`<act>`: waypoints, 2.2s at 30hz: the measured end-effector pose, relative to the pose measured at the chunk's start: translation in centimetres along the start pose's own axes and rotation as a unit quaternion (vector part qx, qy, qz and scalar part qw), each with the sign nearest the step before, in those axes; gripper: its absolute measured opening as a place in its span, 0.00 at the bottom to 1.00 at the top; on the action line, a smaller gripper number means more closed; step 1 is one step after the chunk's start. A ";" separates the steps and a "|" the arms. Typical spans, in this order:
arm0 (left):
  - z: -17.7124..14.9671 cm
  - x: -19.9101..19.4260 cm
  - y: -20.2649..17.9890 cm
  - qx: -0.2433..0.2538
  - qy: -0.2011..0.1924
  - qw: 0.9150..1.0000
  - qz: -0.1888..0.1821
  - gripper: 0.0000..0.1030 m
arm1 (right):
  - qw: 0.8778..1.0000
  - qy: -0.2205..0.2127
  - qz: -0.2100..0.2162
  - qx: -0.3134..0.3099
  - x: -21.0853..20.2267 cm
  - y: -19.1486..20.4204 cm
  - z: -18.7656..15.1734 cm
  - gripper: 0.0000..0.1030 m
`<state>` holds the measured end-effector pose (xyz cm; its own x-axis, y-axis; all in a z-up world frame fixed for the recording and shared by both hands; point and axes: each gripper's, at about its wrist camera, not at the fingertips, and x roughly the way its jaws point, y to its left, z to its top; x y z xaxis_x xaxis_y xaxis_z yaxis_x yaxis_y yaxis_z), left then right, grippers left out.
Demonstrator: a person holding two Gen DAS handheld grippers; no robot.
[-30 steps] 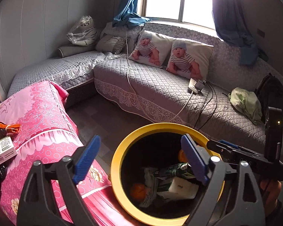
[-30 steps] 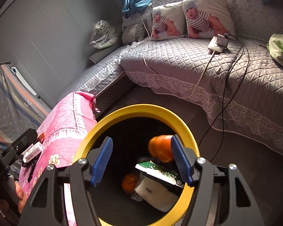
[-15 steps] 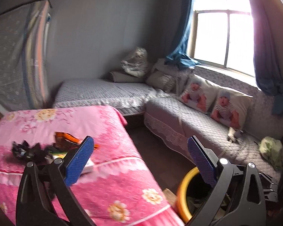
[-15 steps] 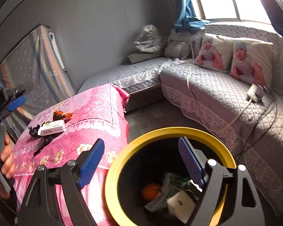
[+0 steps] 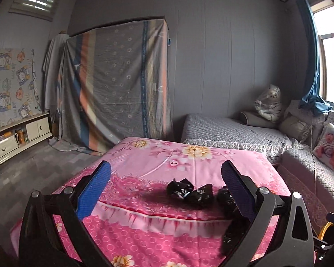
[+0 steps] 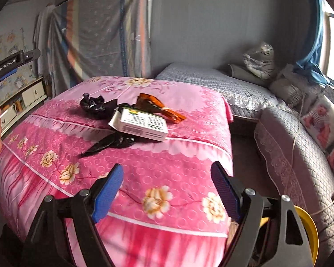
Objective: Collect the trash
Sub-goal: 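Move both tools back over the bed and grasp the white box with the right tool, then grasp the black plastic bag with the left tool and lift it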
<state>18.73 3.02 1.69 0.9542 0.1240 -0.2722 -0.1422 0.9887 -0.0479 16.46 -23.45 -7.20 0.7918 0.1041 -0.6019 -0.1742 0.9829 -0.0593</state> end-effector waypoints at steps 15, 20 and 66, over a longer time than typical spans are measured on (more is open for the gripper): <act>-3.3 5.1 2.6 -0.024 0.102 0.994 -0.017 0.92 | 0.992 0.095 -0.052 -0.063 14.1 8.5 8.0 0.75; -4.0 6.2 2.8 -0.019 0.122 0.992 -0.015 0.92 | 0.987 0.127 -0.066 -0.070 17.8 9.0 8.3 0.75; -6.7 23.7 -2.4 0.043 0.307 0.947 -0.089 0.35 | 0.957 0.017 0.236 0.168 -3.6 -4.6 3.3 0.23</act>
<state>39.95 3.02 -11.09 0.6248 -0.0907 -0.7755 0.0533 0.9959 -0.0735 16.36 -27.82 -2.18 0.6507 0.5486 -0.5250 -0.3048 0.8220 0.4811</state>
